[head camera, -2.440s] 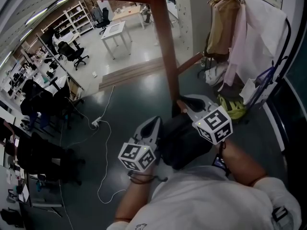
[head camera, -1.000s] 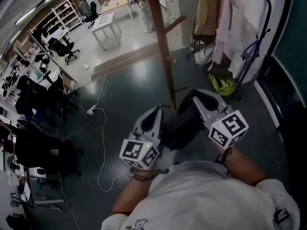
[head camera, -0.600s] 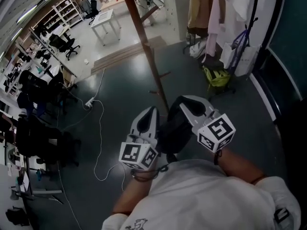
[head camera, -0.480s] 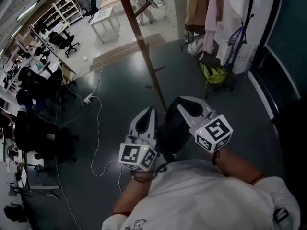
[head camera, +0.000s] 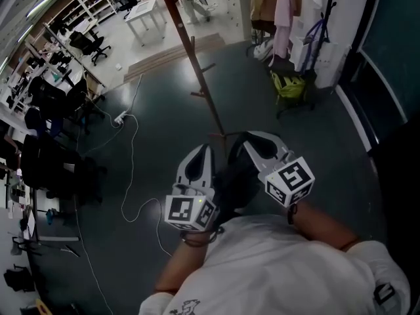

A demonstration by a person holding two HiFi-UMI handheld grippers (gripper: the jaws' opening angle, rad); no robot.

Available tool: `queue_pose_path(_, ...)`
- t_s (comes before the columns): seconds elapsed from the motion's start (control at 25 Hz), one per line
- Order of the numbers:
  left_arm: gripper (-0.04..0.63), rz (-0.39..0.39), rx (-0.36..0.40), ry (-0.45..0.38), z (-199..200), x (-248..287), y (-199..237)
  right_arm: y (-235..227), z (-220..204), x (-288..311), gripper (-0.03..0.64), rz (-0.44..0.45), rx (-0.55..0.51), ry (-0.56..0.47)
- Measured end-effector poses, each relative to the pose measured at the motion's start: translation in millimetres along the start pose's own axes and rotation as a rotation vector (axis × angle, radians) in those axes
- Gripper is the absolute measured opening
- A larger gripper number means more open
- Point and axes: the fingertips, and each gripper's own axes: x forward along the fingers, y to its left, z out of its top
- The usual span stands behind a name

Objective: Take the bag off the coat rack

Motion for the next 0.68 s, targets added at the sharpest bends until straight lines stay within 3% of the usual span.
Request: queue_pose_path(0.68,0.0,-0.048,0.035,0.005,8.0,-24.5,-35.5,38.9,13.0,-34.4,0.02,-0.01,-0.029,-0.023)
